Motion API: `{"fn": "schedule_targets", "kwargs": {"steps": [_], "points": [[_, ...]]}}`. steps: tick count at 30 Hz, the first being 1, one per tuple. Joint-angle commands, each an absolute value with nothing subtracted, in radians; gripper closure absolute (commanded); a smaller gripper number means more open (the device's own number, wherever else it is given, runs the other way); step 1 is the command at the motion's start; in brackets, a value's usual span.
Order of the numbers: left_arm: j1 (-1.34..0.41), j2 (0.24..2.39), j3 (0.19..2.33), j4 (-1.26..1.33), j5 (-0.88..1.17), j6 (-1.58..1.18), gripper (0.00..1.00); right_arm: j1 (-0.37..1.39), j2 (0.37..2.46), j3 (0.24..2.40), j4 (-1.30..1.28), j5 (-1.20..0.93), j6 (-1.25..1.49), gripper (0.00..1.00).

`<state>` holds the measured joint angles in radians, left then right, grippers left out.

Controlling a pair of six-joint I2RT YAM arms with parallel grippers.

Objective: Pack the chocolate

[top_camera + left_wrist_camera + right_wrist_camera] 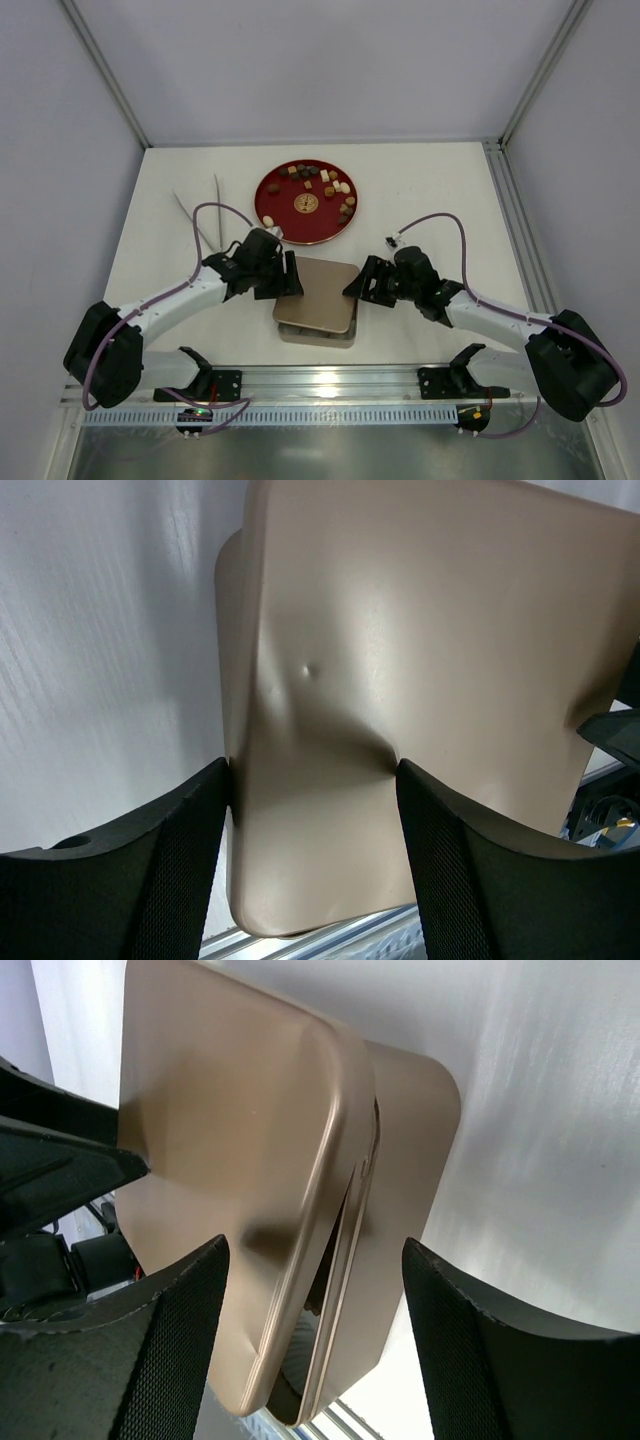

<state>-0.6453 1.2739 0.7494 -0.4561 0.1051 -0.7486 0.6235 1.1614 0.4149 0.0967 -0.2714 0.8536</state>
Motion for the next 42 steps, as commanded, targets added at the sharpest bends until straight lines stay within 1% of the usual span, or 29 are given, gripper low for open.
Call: {"fn": "schedule_targets", "kwargs": {"steps": [1, 3, 4, 8, 10, 16, 18, 22, 30, 31, 32, 34, 35, 36, 40, 42], "points": [[-0.669, 1.252, 0.778, -0.485, 0.100, -0.745, 0.34, 0.635, 1.172, 0.459, 0.092, -0.229, 0.825, 0.29], [-0.675, 1.244, 0.778, -0.488, 0.101, -0.752, 0.34, 0.640, 1.178, 0.468, 0.084, -0.221, 0.824, 0.32], [-0.683, 1.241, 0.779, -0.489, 0.101, -0.753, 0.34, 0.646, 1.180, 0.474, 0.078, -0.216, 0.821, 0.35], [-0.693, 1.229, 0.788, -0.500, 0.115, -0.762, 0.34, 0.653, 1.187, 0.480, 0.072, -0.206, 0.819, 0.42], [-0.703, 1.229, 0.796, -0.503, 0.120, -0.764, 0.34, 0.655, 1.189, 0.488, 0.069, -0.204, 0.818, 0.44], [-0.739, 1.230, 0.811, -0.529, 0.130, -0.772, 0.34, 0.664, 1.193, 0.500, 0.054, -0.189, 0.811, 0.44], [-0.744, 1.229, 0.813, -0.538, 0.126, -0.770, 0.34, 0.669, 1.190, 0.499, 0.054, -0.184, 0.813, 0.47], [-0.750, 1.213, 0.816, -0.560, 0.127, -0.772, 0.34, 0.678, 1.181, 0.495, 0.038, -0.169, 0.808, 0.48], [-0.752, 1.183, 0.810, -0.603, 0.124, -0.765, 0.32, 0.684, 1.161, 0.488, 0.009, -0.152, 0.799, 0.47], [-0.752, 1.178, 0.814, -0.610, 0.120, -0.765, 0.28, 0.684, 1.163, 0.488, 0.009, -0.150, 0.798, 0.45], [-0.752, 1.169, 0.816, -0.614, 0.115, -0.761, 0.27, 0.684, 1.160, 0.488, 0.006, -0.149, 0.796, 0.42], [-0.753, 1.158, 0.831, -0.632, 0.101, -0.756, 0.25, 0.684, 1.158, 0.495, 0.006, -0.143, 0.789, 0.41], [-0.750, 1.148, 0.836, -0.643, 0.101, -0.750, 0.23, 0.683, 1.157, 0.497, 0.006, -0.138, 0.785, 0.38], [-0.749, 1.143, 0.842, -0.659, 0.097, -0.749, 0.23, 0.683, 1.157, 0.503, -0.030, -0.134, 0.784, 0.37], [-0.744, 1.120, 0.845, -0.686, 0.086, -0.750, 0.22, 0.680, 1.155, 0.518, -0.041, -0.124, 0.772, 0.34], [-0.742, 1.103, 0.839, -0.696, 0.090, -0.756, 0.23, 0.681, 1.157, 0.528, -0.046, -0.124, 0.767, 0.32]]}}
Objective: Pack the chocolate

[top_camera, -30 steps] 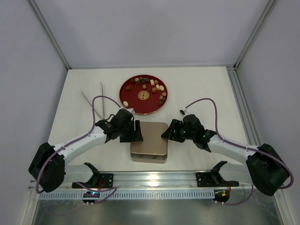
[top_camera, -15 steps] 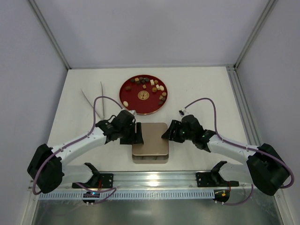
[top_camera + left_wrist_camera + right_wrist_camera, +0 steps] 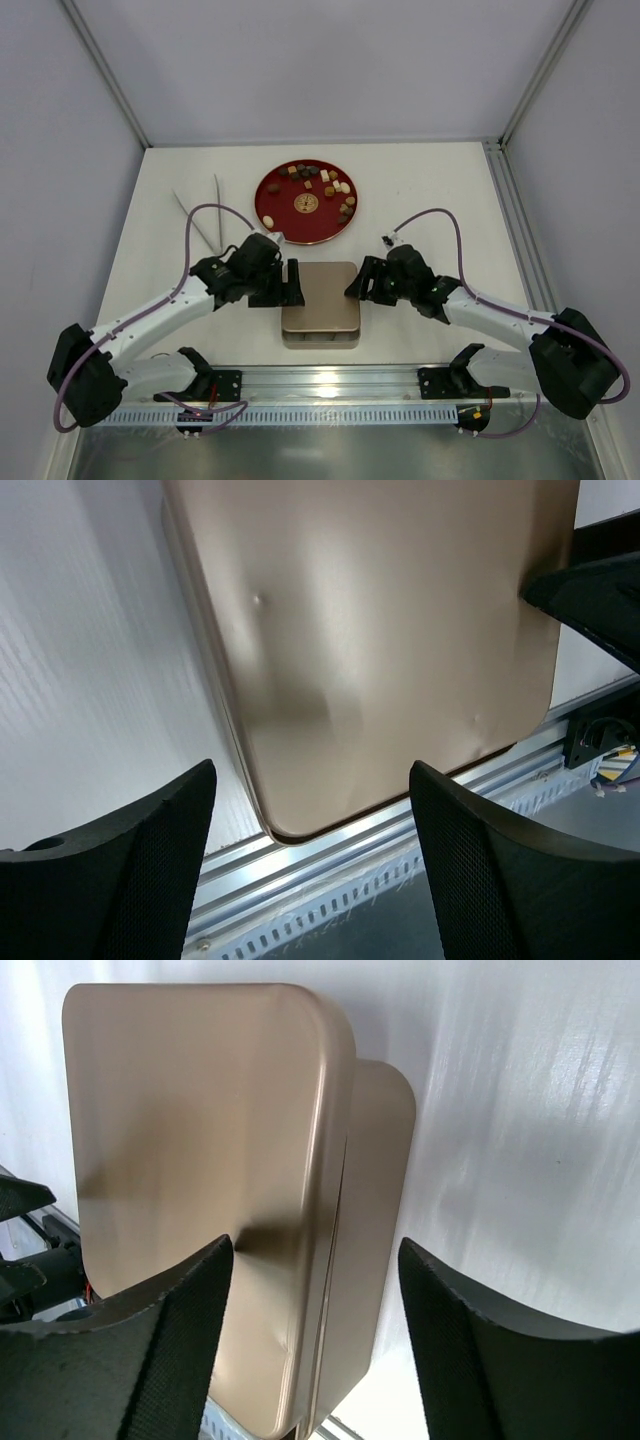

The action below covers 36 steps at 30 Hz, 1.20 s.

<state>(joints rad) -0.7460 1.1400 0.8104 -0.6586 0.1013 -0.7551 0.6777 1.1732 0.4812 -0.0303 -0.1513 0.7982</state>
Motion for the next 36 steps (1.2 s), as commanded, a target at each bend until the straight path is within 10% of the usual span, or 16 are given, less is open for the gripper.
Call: {"fn": "schedule_targets", "kwargs": {"steps": [1, 20, 27, 36], "points": [[-0.742, 1.098, 0.836, -0.698, 0.091, -0.758, 0.24, 0.681, 1.157, 0.529, -0.046, -0.126, 0.765, 0.30], [-0.966, 0.954, 0.749, -0.764, 0.043, -0.971, 0.64, 0.541, 1.385, 0.996, -0.311, -0.141, 0.422, 0.27], [-1.204, 0.997, 0.698, -0.644, -0.101, -1.178, 0.94, 0.541, 1.604, 1.204, -0.420, -0.118, 0.275, 0.35], [-1.385, 1.130, 0.681, -0.506, -0.209, -1.328, 1.00, 0.586, 1.778, 1.354, -0.491, -0.106, 0.164, 0.38]]}}
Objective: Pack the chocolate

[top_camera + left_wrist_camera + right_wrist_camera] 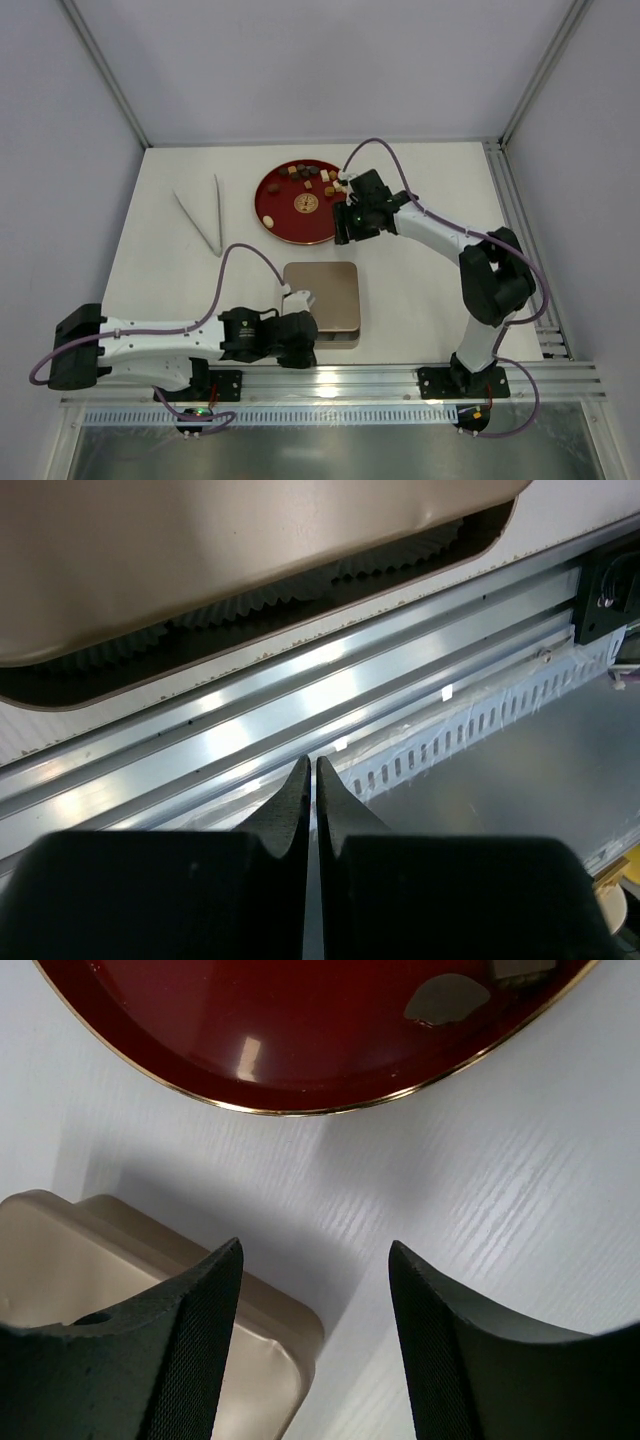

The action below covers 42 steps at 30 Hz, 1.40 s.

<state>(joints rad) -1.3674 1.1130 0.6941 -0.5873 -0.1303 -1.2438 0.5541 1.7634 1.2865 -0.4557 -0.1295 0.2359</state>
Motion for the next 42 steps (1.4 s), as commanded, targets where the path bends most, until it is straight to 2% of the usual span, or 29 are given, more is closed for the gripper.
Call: {"fn": "schedule_targets", "kwargs": {"steps": [1, 19, 42], "points": [[-1.387, 1.137, 0.677, -0.499, -0.212, -1.347, 1.00, 0.592, 1.790, 1.365, -0.506, -0.101, 0.157, 0.38], [-1.356, 1.071, 0.545, -0.457, -0.299, -1.424, 1.00, 0.692, 1.973, 1.486, -0.577, -0.031, 0.068, 0.39], [-1.068, 1.066, 0.546, -0.453, -0.209, -1.198, 1.00, 0.707, 1.896, 1.295, -0.509, -0.041, 0.176, 0.41]]}}
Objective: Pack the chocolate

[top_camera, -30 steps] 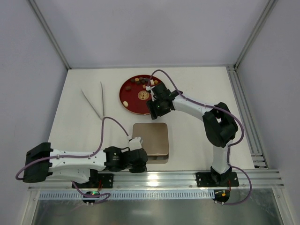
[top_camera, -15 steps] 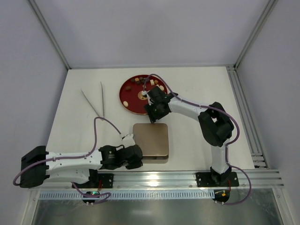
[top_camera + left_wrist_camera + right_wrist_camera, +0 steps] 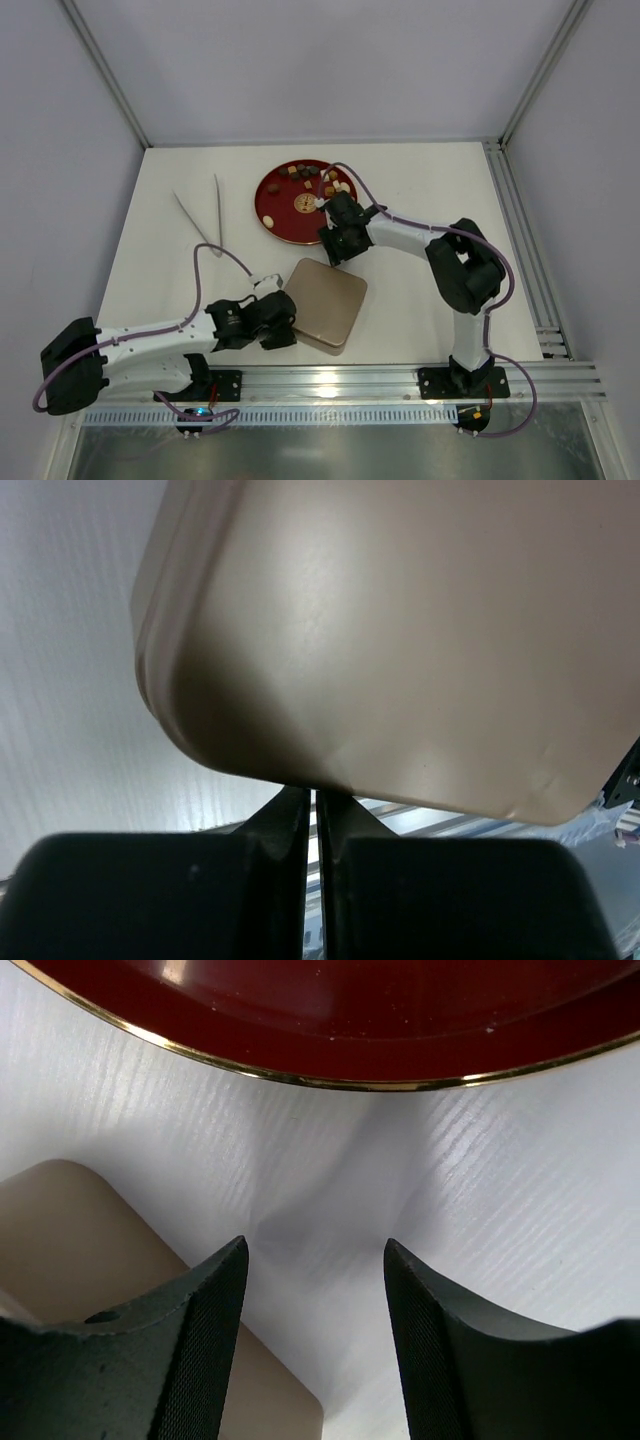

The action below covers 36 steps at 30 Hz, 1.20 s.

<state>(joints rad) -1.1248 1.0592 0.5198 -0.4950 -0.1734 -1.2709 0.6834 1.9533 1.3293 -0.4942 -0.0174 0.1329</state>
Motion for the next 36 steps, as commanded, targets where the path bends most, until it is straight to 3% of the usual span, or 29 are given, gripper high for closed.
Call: {"fn": "schedule_targets", "kwargs": {"steps": [1, 16, 27, 36], "points": [[-1.054, 1.068, 0.549, -0.451, -0.201, -1.186, 1.00, 0.707, 1.887, 1.283, -0.506, -0.038, 0.182, 0.41], [-0.816, 1.219, 0.666, -0.403, -0.066, -0.977, 1.00, 0.707, 1.737, 1.076, -0.440, -0.021, 0.314, 0.43], [-0.787, 1.362, 0.765, -0.350, 0.023, -0.931, 1.00, 0.732, 1.646, 1.023, -0.480, 0.087, 0.357, 0.41], [-0.741, 1.345, 0.758, -0.353, 0.064, -0.908, 1.00, 0.738, 1.649, 1.029, -0.511, 0.170, 0.367, 0.39]]}}
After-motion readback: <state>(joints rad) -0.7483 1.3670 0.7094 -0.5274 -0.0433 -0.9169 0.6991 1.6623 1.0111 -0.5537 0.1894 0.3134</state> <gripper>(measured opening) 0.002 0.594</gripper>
